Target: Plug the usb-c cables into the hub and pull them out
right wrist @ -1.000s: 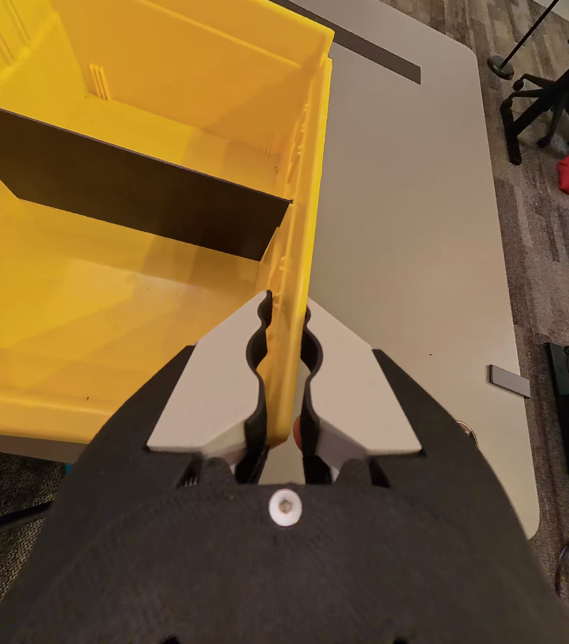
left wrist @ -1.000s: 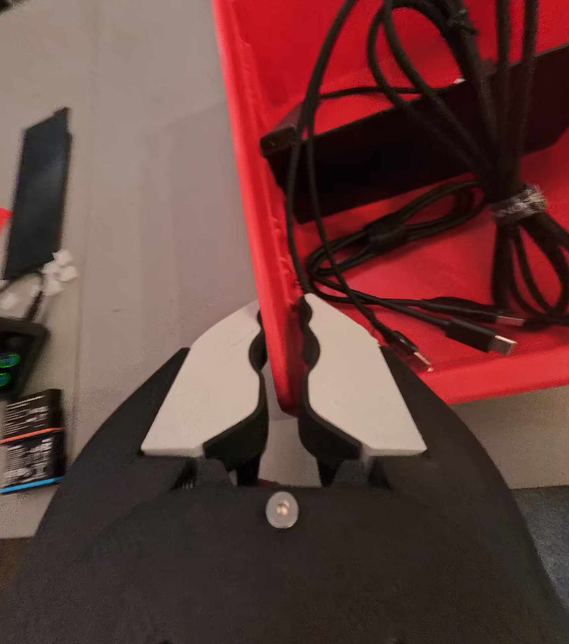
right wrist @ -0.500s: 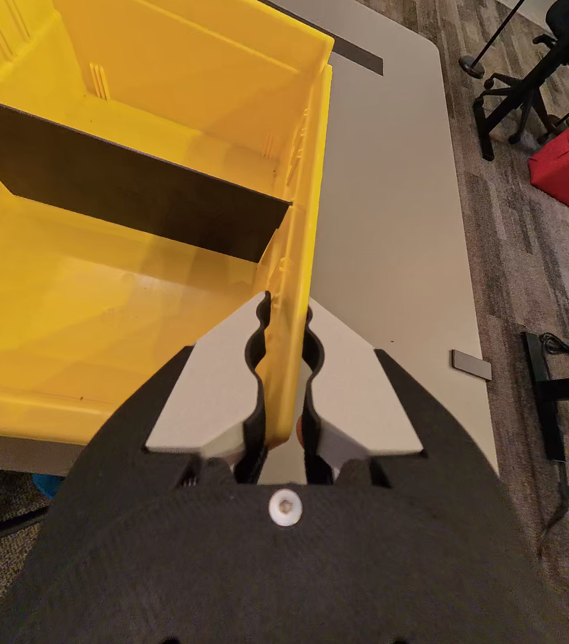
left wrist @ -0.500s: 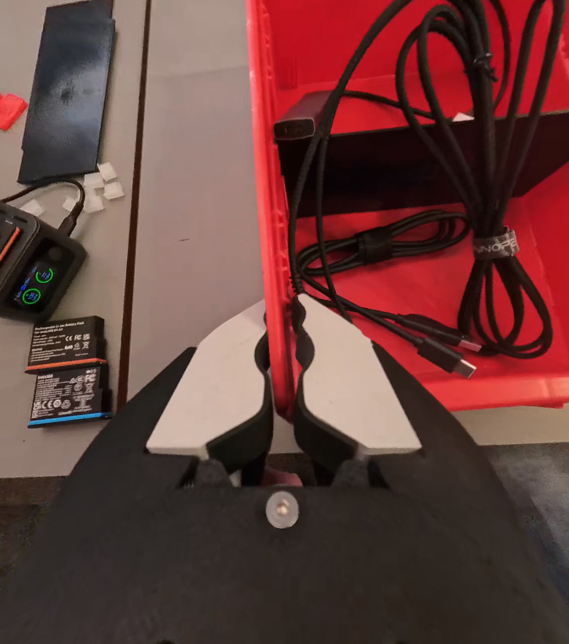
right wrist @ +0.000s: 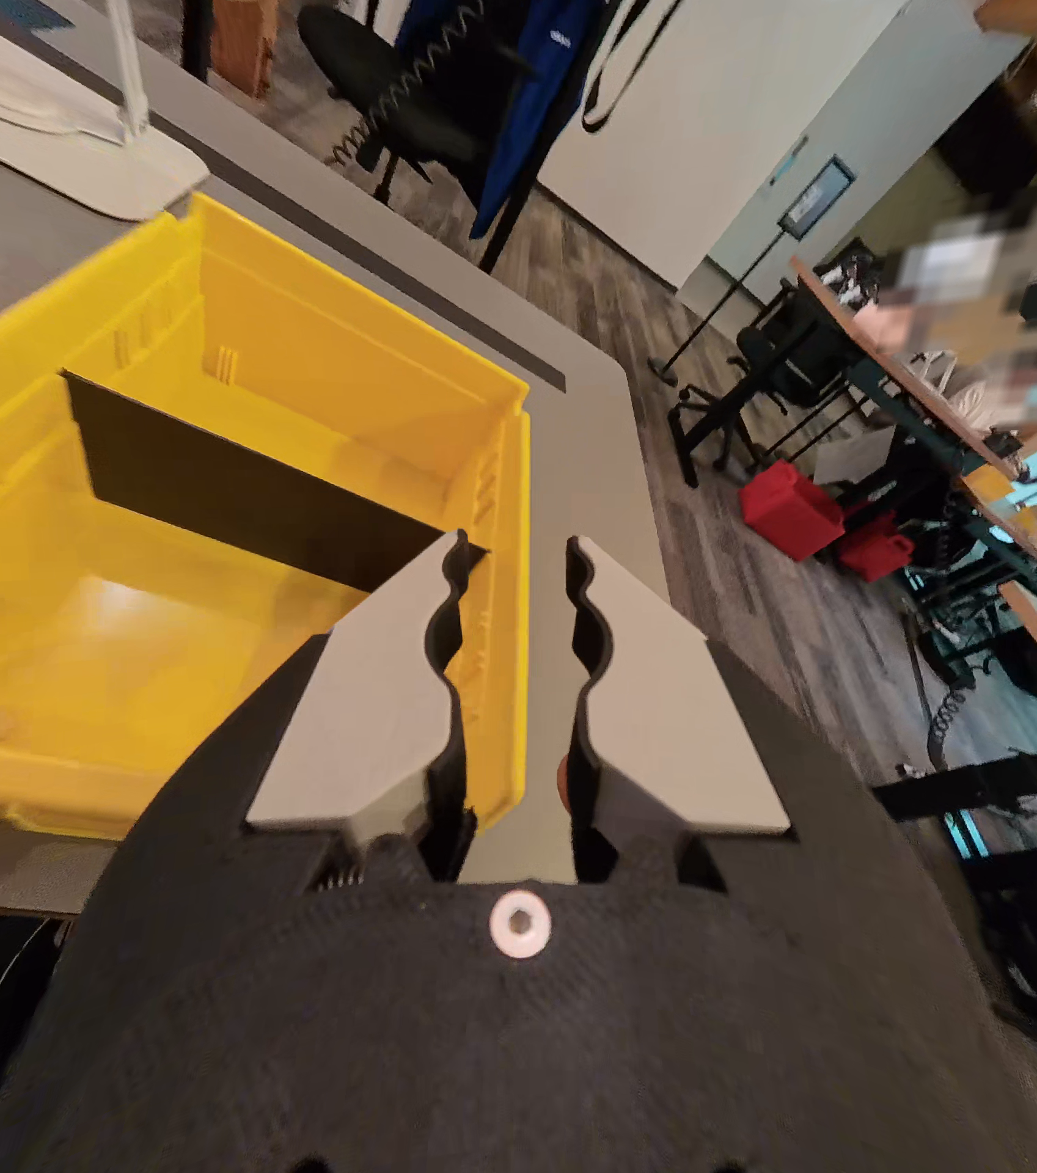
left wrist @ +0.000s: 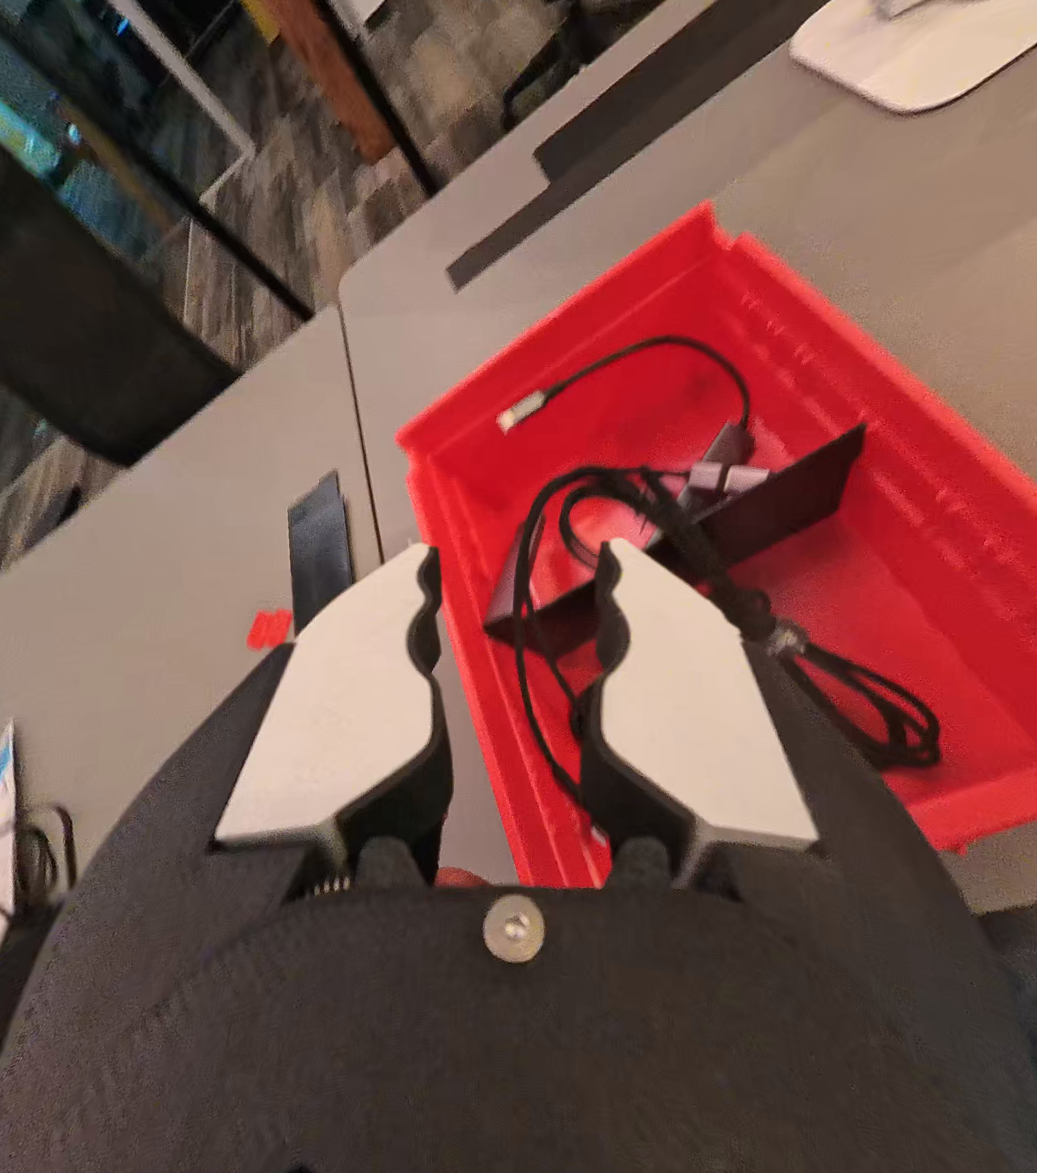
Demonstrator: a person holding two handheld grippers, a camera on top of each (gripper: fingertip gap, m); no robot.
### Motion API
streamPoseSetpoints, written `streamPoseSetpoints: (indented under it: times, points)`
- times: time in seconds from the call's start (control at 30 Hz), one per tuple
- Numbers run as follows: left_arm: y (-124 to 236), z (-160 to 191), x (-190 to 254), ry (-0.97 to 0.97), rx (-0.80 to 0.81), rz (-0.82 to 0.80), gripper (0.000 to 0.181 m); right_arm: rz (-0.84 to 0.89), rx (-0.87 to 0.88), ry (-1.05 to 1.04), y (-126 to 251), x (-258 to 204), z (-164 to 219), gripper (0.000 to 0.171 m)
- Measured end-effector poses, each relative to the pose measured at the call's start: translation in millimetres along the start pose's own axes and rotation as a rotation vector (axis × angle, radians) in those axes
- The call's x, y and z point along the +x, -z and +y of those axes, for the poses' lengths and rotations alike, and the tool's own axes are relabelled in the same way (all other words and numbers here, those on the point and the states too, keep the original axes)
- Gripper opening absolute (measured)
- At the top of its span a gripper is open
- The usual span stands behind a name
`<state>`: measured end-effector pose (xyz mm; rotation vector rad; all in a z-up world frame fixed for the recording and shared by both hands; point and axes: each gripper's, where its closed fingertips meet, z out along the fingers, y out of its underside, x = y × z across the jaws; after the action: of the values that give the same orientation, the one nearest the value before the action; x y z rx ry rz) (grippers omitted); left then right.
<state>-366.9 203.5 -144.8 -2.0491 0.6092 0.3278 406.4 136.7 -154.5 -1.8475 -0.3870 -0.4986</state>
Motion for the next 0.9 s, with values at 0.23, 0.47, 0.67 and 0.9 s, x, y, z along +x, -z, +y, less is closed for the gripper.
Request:
streamPoseSetpoints:
  times: [0.23,0.47,0.67,0.9]
  points:
    - [-75.5,-53.3,6.6,-0.211,-0.159,0.142,0.036,-0.095,0.090,0.079,2.2,-50.2,-32.0,0.025]
    - [-143.8,24.2,1.8,-0.277,-0.709,0.328,0.041,-0.152,0.112,0.103,3.8,-76.5,-36.6,0.022]
    - [-167.1,68.9,5.0,-0.338,-0.903,0.361,0.046,-0.154,0.104,0.108,3.5,-78.0,-32.1,0.021]
    - [-174.5,83.6,6.6,-0.522,-1.063,0.307,0.024,-0.160,0.113,0.103,0.8,-82.1,-35.9,0.020]
